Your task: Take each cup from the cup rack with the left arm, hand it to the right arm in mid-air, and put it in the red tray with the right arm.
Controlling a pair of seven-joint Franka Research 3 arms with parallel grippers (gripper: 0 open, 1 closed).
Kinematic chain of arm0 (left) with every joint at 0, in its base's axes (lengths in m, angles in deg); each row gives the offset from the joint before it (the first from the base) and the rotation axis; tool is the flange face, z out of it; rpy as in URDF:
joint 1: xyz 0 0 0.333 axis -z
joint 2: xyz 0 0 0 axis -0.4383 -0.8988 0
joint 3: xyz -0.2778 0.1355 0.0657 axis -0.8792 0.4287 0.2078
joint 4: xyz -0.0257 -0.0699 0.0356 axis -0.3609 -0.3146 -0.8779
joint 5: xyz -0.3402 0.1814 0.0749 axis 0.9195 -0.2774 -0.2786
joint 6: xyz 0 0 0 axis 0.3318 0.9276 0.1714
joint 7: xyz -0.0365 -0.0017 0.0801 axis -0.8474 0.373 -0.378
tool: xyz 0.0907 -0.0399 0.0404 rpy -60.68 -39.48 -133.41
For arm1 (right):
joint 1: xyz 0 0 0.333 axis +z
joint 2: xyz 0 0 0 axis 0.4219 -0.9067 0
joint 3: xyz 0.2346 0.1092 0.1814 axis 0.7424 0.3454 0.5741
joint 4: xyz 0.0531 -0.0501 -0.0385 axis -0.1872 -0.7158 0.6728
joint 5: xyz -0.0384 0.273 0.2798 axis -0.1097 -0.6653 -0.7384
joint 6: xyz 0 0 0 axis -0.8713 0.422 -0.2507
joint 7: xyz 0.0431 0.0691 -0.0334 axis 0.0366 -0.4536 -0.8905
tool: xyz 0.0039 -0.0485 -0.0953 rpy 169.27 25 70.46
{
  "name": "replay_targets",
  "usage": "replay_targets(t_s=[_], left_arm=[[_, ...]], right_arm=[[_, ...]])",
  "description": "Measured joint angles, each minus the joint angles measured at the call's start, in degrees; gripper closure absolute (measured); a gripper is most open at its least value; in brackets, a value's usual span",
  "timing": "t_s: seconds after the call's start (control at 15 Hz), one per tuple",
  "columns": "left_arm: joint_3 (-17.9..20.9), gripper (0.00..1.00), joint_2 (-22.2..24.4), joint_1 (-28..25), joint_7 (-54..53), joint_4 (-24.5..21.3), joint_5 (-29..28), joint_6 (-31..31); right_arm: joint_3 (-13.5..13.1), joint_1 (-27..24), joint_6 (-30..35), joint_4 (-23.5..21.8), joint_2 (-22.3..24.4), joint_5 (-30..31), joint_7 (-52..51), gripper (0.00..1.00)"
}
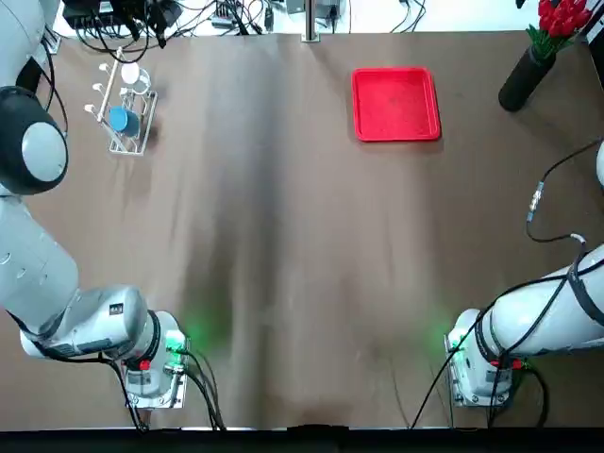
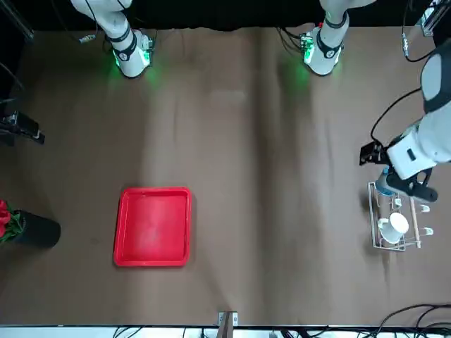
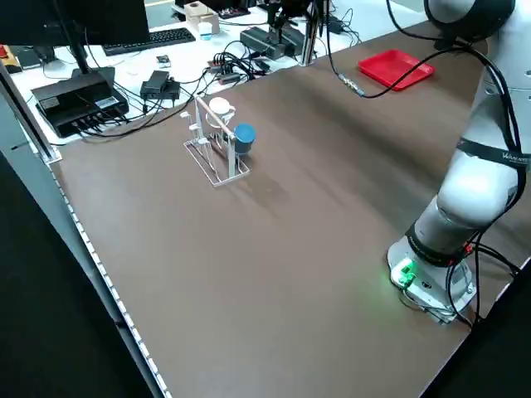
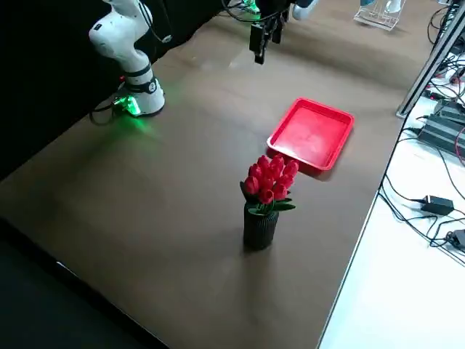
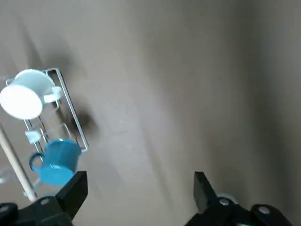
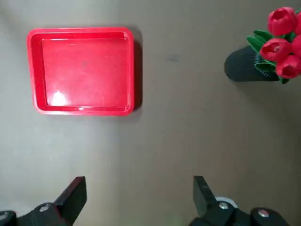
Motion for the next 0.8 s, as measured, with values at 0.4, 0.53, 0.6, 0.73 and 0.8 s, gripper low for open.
replay_targets(t_s=[0.4, 0.53, 0.6, 0.73, 0.8], left_arm=[[0.02, 0.0, -0.14, -2.37, -15.61, -9.08, -7.77, -10.23], [0.02, 0.0, -0.15, -2.5, -20.04, -12.35, -9.88, -13.89], [0.02, 0.0, -0.15, -2.85, -21.97, -13.86, -11.0, -15.54], [0.04, 0.0, -0.14, -4.03, -26.36, -16.47, -13.55, -18.2], [0.03, 0.0, -0.14, -4.61, -27.73, -17.75, -14.96, -19.52]], right_arm=[[-0.04, 0.26, -0.15, -0.02, 0.0, 0.0, -0.25, 0.0], [-0.22, -0.16, -0.15, -0.03, 0.0, 0.0, -0.51, 0.0], [-0.25, -0.2, -0.15, -0.04, 0.0, 0.0, -0.59, 0.0], [-0.14, -0.13, -0.13, -0.07, 0.0, 0.0, -0.6, 0.0], [-0.04, -0.04, -0.13, -0.08, 0.0, -0.01, -0.6, 0.0]])
